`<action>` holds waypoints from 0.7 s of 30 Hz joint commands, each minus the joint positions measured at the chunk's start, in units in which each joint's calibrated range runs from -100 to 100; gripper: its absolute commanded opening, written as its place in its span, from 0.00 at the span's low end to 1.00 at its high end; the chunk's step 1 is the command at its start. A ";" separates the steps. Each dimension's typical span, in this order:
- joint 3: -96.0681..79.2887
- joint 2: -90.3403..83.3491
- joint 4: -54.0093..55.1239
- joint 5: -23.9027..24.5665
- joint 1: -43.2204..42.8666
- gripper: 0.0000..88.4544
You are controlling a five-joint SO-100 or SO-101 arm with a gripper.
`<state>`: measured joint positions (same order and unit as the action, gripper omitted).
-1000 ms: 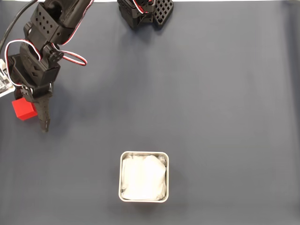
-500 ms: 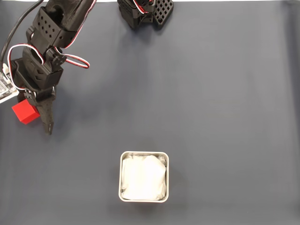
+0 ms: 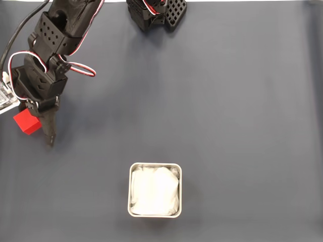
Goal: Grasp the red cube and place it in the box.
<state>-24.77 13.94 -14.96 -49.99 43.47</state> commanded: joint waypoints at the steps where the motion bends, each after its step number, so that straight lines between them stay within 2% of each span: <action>1: 2.60 -0.25 1.10 0.15 -0.93 0.34; 9: 3.61 0.53 1.10 -0.59 -1.07 0.21; 21: 3.70 0.79 0.69 -2.25 -1.07 0.17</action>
<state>-23.33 15.50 -14.96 -51.65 43.03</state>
